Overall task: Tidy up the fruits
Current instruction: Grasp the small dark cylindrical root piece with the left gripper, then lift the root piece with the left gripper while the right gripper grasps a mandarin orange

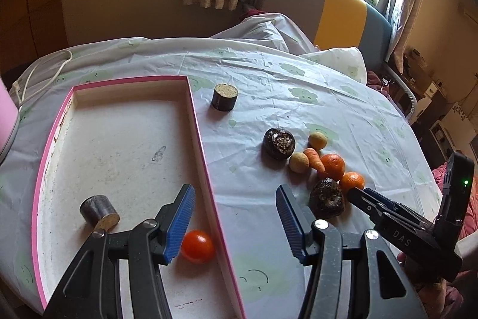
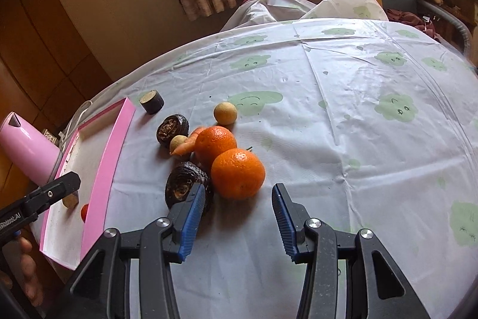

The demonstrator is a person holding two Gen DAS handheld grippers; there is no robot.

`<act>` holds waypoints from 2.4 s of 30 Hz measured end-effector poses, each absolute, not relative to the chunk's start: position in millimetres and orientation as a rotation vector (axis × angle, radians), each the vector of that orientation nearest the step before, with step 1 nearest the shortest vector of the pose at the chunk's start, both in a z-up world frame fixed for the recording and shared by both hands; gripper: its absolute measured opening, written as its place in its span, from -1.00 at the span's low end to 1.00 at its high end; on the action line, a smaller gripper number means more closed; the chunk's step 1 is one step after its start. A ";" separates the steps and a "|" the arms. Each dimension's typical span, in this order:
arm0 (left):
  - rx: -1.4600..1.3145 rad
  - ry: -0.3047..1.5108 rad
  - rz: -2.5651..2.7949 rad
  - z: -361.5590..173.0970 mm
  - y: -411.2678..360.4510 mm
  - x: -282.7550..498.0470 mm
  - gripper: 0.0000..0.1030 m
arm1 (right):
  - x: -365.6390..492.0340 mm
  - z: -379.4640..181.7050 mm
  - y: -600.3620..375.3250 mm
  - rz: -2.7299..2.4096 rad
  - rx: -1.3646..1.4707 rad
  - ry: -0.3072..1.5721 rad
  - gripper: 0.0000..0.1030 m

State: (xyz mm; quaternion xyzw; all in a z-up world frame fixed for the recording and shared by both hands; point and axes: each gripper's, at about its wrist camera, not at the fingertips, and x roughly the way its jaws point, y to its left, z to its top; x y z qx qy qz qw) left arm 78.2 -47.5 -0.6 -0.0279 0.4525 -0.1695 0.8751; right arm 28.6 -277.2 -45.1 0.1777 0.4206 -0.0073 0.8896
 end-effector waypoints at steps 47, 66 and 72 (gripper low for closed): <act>0.014 1.047 -0.338 -32.1 -108.7 186.4 -0.45 | 45.0 -42.6 -290.5 -0.013 0.358 0.875 -0.27; -0.021 1.088 -0.379 -46.2 -104.9 167.7 -0.25 | 42.7 -47.1 -295.0 -0.012 0.404 0.883 0.10; 0.020 1.075 -0.395 -44.9 -105.8 158.2 -0.30 | 44.1 -45.5 -294.0 0.004 0.378 0.877 -0.16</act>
